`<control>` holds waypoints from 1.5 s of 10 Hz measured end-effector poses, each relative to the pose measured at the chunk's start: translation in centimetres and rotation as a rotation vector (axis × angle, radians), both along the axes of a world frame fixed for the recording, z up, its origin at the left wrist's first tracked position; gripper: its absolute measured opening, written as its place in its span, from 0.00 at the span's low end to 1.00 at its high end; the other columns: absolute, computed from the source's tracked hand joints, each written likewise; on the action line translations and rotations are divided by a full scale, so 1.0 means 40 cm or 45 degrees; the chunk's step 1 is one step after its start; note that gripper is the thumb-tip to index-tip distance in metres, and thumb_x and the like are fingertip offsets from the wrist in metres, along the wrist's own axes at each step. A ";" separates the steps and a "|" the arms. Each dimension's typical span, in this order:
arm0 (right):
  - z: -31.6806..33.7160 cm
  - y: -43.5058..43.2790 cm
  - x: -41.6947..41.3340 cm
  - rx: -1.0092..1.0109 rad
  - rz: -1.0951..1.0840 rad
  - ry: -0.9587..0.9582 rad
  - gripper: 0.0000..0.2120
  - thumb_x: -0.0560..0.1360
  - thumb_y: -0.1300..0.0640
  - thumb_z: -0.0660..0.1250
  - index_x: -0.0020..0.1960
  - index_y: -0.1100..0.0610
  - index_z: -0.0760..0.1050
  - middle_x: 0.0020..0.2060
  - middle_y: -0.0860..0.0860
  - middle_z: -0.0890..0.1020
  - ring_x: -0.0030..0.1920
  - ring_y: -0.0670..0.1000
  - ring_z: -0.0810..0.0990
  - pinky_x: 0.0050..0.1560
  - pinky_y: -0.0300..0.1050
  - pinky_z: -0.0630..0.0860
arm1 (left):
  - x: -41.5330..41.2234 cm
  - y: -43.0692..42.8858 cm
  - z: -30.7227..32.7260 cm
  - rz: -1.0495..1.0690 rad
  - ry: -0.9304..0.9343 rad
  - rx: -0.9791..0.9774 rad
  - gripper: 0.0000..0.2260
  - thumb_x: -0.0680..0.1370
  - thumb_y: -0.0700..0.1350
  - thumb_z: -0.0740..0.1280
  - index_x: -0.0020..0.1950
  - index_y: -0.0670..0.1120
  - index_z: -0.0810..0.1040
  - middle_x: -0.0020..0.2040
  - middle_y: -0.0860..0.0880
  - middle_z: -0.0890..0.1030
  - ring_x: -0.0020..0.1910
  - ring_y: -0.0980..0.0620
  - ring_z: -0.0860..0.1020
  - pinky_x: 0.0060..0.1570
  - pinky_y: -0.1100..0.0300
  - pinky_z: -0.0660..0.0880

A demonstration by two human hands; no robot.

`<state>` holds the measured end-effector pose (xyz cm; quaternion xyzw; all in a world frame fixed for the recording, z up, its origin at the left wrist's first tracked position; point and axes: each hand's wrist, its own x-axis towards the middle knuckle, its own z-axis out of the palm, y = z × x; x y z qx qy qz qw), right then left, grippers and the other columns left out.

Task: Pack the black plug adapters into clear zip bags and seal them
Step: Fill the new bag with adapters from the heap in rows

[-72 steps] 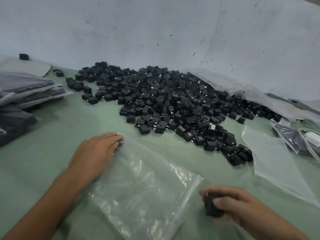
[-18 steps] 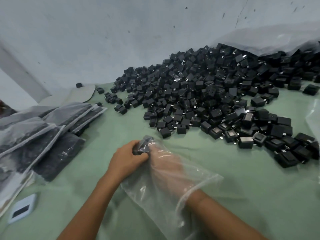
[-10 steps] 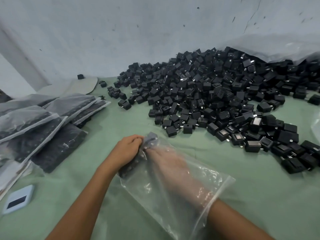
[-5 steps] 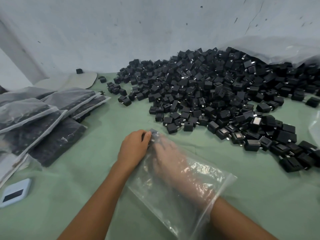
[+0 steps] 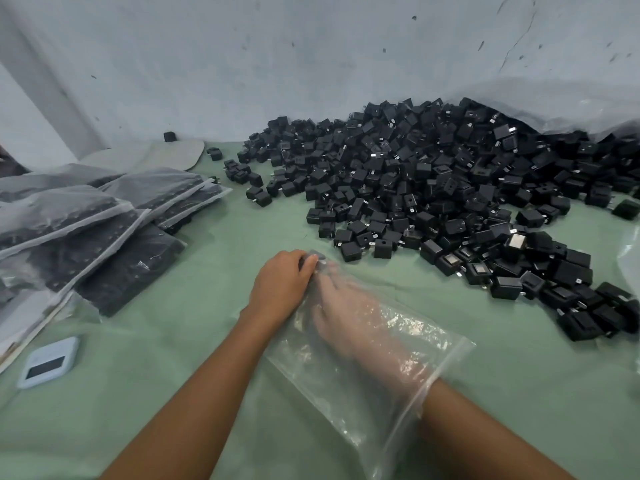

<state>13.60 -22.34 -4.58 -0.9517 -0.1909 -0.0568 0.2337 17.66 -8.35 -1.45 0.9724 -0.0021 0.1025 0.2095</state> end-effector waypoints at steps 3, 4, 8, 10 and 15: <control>0.060 -0.015 0.000 -0.244 0.032 -0.034 0.21 0.80 0.53 0.58 0.72 0.56 0.64 0.65 0.57 0.72 0.61 0.60 0.74 0.59 0.55 0.72 | 0.022 -0.007 0.034 -0.007 0.022 0.087 0.18 0.83 0.58 0.54 0.45 0.49 0.77 0.41 0.51 0.77 0.40 0.49 0.76 0.37 0.55 0.67; 0.058 -0.014 -0.051 -0.360 0.070 -0.139 0.18 0.77 0.49 0.65 0.64 0.54 0.74 0.58 0.55 0.78 0.55 0.57 0.78 0.53 0.52 0.75 | 0.023 0.005 0.024 -0.005 0.027 0.096 0.19 0.83 0.59 0.53 0.48 0.51 0.78 0.42 0.52 0.79 0.42 0.50 0.78 0.39 0.54 0.72; 0.039 -0.412 -0.293 -0.012 0.261 -0.428 0.07 0.77 0.56 0.64 0.51 0.51 0.80 0.45 0.46 0.84 0.47 0.49 0.81 0.51 0.41 0.79 | 0.038 0.018 0.030 0.001 -0.052 0.047 0.16 0.82 0.61 0.57 0.47 0.55 0.80 0.41 0.54 0.82 0.39 0.51 0.77 0.38 0.56 0.72; 0.141 -0.578 -0.182 -0.202 -0.315 -0.392 0.12 0.77 0.56 0.65 0.60 0.50 0.78 0.53 0.45 0.80 0.53 0.49 0.76 0.50 0.47 0.78 | -0.076 -0.035 0.085 0.005 -0.252 -0.053 0.11 0.80 0.48 0.67 0.60 0.46 0.82 0.55 0.43 0.81 0.53 0.42 0.78 0.54 0.49 0.74; 0.183 -0.560 -0.215 1.038 -0.469 0.331 0.09 0.78 0.57 0.70 0.57 0.49 0.77 0.48 0.49 0.83 0.45 0.52 0.83 0.47 0.42 0.78 | -0.471 -0.207 0.070 -0.517 -0.001 0.276 0.29 0.72 0.70 0.55 0.70 0.62 0.59 0.56 0.58 0.81 0.53 0.52 0.80 0.51 0.54 0.73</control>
